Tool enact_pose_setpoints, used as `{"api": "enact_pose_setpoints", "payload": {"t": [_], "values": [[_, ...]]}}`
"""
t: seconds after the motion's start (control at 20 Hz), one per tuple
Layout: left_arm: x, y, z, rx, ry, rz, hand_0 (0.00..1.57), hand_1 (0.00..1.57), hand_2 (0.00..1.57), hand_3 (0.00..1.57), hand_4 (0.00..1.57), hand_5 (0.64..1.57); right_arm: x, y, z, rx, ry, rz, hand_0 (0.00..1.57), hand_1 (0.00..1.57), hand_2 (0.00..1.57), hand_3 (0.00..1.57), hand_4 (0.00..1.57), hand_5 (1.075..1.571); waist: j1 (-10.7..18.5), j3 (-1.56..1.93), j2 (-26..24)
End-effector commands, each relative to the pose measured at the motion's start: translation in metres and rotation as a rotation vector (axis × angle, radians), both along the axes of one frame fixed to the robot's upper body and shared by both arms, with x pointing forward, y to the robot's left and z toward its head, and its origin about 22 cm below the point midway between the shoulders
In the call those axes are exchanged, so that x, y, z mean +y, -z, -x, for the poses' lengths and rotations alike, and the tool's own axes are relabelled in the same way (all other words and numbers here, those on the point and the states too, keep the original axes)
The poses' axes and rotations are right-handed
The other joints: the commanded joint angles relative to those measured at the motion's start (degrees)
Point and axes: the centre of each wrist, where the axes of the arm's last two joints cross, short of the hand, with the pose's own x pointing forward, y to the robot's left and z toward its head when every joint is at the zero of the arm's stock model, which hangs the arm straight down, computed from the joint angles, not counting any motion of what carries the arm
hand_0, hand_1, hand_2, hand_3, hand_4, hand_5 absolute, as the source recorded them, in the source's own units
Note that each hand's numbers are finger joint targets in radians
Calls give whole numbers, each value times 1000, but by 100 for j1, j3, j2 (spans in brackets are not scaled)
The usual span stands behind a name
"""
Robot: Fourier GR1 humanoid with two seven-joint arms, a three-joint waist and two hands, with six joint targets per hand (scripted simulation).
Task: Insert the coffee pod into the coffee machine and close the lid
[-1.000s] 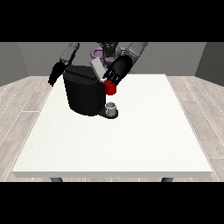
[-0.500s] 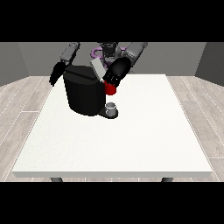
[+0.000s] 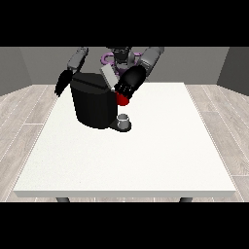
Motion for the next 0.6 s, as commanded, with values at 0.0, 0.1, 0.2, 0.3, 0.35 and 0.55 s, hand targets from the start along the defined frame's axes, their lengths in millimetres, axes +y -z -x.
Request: {"api": "enact_pose_setpoints", "payload": {"t": [0.0,0.1,0.2,0.3,0.35,0.55], "values": [[2,2,0,-31,24,24,1206,1206,1179,956,0,1571,-8,3,2,7,-15,-2,0,0,0,0,0,1571,-57,-7,49],[-16,-5,-2,-97,9,27,1233,1233,1201,947,0,1571,22,-20,-5,-62,-7,29,0,0,0,0,0,1571,-110,-9,242],[9,-17,3,-95,12,23,1241,1241,1202,970,0,1571,4,-2,1,-30,-19,20,0,0,0,0,42,1571,-110,-7,248],[-16,-5,-2,-86,12,26,1224,1224,1202,978,0,1571,-3,-12,-8,-22,-14,13,0,0,0,0,41,1571,-104,-6,200],[11,-4,1,-90,1,18,1232,1232,1211,967,0,1571,7,-9,2,-22,-20,4,0,0,0,0,85,1571,-182,-8,125],[12,-30,5,-173,15,-28,1144,1144,1115,841,0,1571,4,-23,-8,-51,-19,28,0,0,0,0,109,1571,-155,-7,441]]}}
